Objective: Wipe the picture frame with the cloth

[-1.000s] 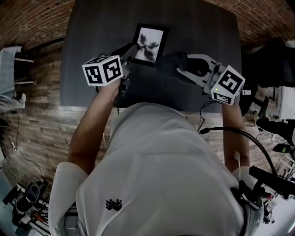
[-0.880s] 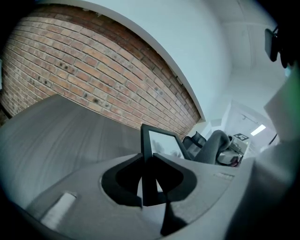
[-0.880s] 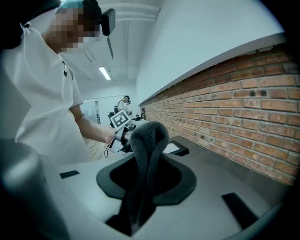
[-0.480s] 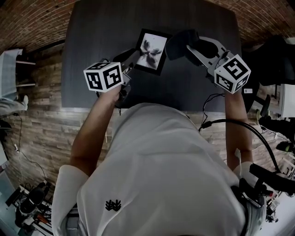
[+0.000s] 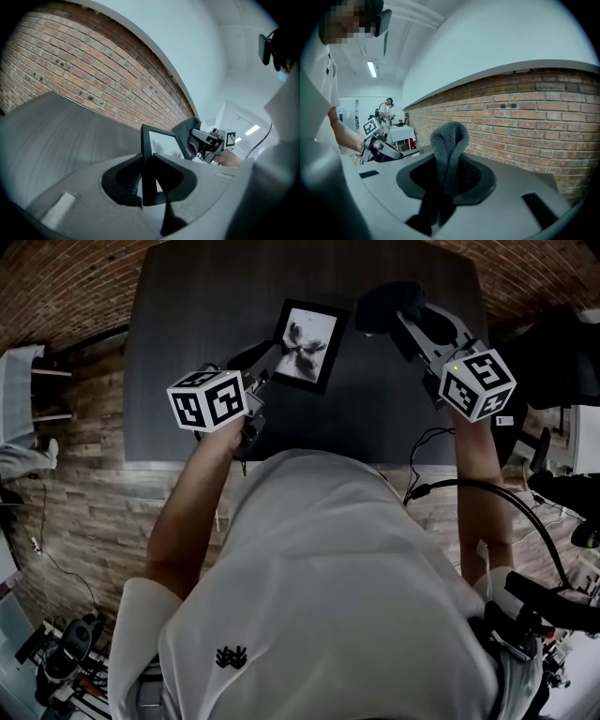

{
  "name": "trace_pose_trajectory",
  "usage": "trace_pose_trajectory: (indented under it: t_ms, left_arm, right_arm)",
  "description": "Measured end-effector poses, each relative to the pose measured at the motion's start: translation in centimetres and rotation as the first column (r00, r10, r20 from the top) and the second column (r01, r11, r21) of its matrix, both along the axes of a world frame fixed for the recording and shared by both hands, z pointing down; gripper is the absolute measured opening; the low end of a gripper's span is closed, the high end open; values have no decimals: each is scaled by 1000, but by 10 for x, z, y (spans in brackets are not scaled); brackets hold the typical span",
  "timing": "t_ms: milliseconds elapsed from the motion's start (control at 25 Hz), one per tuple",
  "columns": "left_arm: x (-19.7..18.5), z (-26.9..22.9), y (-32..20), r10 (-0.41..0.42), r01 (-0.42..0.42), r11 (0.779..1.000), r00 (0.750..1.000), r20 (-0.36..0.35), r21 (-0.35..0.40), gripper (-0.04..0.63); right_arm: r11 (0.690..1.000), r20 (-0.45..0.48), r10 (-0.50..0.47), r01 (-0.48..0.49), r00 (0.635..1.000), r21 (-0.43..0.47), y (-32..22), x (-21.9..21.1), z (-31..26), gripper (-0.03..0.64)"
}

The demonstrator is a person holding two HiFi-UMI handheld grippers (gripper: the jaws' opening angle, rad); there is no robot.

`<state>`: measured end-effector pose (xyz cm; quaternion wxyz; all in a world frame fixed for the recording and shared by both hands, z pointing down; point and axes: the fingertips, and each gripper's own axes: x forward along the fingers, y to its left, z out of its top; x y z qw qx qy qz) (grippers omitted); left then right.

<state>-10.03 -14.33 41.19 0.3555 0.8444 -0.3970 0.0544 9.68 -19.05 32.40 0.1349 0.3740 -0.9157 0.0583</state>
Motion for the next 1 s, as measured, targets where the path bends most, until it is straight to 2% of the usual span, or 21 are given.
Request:
trace_pose_trajectory:
  t_ms: [160,280,360,440,560,640,720,840,1000]
  left_arm:
    - [-3,-3,-5,-18,18,1000,1000,-12,5,77]
    - [-3,-8,-10,-27,27,1000,999,-28,15,77]
    - [-1,-15,-13,-23,24,999,999,-46,31,77]
    - [1,-23,-15,-13,16,999,998,-66,50,77]
    - [6,-31,-16,7,-1,998,997,-79,66,77]
    - [9,-33,-15,21,-15,998,996,-91,68,77]
    - [13,-32,-12,37,-30,997,994,-104,68,77]
    - [20,-31,-9,62,-54,996,992,-109,67,77]
    - [24,-29,-1,103,-97,993,990,-92,73,77]
  right_arm:
    - [999,19,9,-9,1000,-43,8,6,14,107]
    - [990,29,-83,86,996,-107,31,-11,34,107]
    - [969,83,-157,170,984,-178,51,-29,49,107]
    - [928,169,-230,268,958,-257,72,-49,63,107]
    - [837,295,-329,422,897,-349,104,-79,80,107]
    - [778,342,-373,492,862,-391,120,-96,90,107]
    - [748,359,-395,523,845,-409,126,-105,97,107]
    - [748,365,-395,526,843,-405,119,-106,95,107]
    - [773,344,-379,498,859,-393,100,-103,88,107]
